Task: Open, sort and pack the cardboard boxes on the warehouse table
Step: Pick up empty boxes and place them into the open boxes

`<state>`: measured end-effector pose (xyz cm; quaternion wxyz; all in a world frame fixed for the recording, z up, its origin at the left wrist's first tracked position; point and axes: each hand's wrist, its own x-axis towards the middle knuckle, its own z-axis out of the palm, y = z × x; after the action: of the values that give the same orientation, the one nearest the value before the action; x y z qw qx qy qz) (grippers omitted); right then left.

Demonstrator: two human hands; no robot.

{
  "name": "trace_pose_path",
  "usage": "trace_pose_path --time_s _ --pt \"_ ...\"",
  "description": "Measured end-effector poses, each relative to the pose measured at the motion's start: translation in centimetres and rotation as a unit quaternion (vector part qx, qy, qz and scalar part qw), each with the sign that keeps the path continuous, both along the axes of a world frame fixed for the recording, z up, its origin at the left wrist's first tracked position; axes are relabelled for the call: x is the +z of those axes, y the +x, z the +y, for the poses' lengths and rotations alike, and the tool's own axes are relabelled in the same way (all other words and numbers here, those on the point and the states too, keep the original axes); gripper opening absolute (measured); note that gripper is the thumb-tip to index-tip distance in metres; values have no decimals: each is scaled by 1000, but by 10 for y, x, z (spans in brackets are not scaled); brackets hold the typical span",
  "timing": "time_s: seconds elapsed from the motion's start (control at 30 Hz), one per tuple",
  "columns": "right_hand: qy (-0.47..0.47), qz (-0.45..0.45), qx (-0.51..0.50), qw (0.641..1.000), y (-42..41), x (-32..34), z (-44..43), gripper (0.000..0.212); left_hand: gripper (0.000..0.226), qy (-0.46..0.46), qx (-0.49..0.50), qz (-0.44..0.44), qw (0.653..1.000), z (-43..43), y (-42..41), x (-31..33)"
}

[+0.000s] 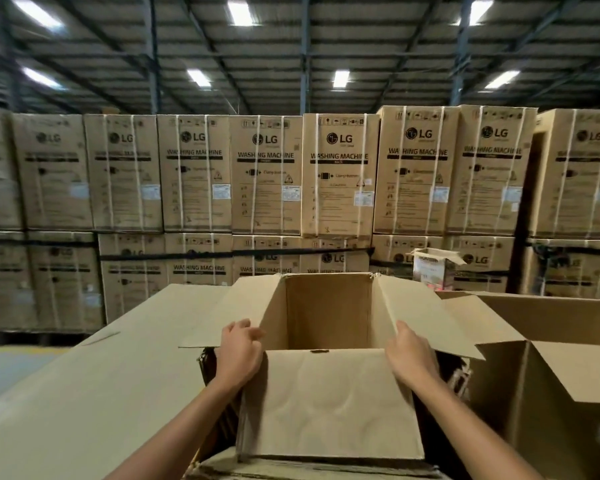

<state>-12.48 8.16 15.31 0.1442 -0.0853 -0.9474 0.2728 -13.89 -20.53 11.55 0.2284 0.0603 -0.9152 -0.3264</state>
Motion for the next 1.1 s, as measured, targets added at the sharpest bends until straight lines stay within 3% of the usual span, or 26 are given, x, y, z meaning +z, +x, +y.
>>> trace_pose_path --time_s 0.1,0.23,0.37,0.5,0.67,0.83,1.0,1.1 --pt "36 -31 19 999 -6 -11 4 25 36 -85 2 -18 996 2 5 -7" --pt "151 -93 30 984 -6 -12 16 33 38 -209 -1 -90 974 6 -1 -6" --pt "251 -152 65 954 4 6 28 36 43 -373 -52 -245 893 3 -14 1" --pt "301 -134 67 942 -6 30 30 19 36 -476 -33 -195 857 11 -31 36" --pt "305 -16 80 949 -53 39 26 36 36 -448 -52 -98 887 17 -85 43" --pt "265 -12 122 957 -131 30 28 44 39 -400 -62 -76 911 17 -162 41" --pt "218 -17 130 967 -224 25 26 48 42 -280 -41 -27 959 11 -260 42" --pt "198 14 107 974 -279 20 27 39 45 -186 -31 -61 980 13 -316 43"
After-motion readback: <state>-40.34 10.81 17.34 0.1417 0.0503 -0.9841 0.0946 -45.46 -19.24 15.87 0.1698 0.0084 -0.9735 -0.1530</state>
